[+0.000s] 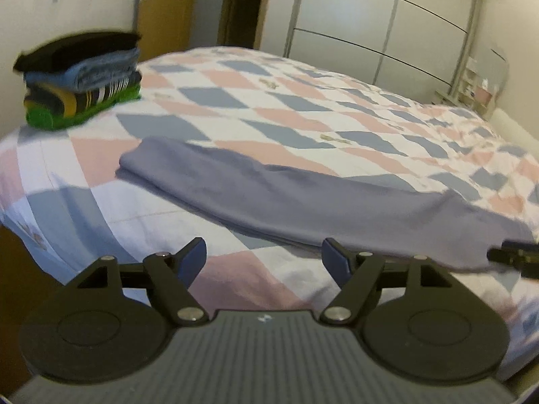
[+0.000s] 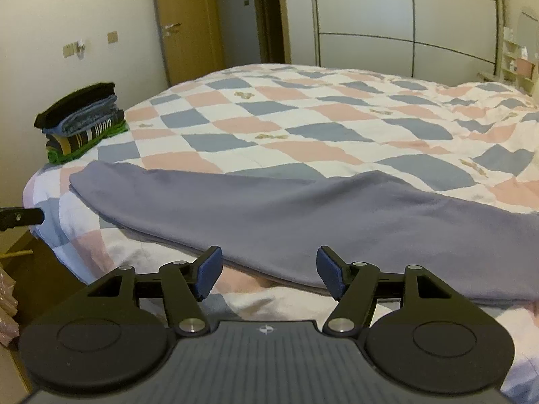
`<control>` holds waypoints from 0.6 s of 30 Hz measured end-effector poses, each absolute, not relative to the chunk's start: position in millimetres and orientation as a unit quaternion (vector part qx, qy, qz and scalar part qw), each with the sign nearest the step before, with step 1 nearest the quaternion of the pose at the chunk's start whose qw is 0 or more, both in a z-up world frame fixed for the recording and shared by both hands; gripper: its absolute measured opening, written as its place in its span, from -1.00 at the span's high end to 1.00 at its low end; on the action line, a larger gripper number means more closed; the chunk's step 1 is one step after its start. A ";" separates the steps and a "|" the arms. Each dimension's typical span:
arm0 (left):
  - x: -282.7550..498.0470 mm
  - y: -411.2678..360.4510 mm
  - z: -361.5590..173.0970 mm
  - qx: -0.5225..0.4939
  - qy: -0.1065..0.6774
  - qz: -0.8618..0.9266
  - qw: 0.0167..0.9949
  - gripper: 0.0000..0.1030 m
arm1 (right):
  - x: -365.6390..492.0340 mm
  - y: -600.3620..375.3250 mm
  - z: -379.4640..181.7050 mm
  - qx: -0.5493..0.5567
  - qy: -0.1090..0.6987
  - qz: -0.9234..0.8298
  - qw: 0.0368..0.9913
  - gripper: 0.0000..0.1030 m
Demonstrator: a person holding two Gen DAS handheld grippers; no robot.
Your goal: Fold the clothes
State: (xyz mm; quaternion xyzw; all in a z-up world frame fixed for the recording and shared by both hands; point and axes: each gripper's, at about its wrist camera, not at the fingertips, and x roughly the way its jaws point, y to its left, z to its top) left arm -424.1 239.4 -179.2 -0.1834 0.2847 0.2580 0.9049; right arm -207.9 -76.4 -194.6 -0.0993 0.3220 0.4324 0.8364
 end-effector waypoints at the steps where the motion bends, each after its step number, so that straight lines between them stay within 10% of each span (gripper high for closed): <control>1: -422.2 249.6 -184.0 -0.202 0.280 0.257 0.902 -0.40 | -205.0 -72.5 -197.3 -0.101 0.325 0.433 0.835 -0.29; 18: -420.3 429.3 -279.4 -0.462 0.132 0.342 0.808 -0.34 | -140.2 -22.4 -251.3 -0.075 0.381 0.445 0.807 -0.30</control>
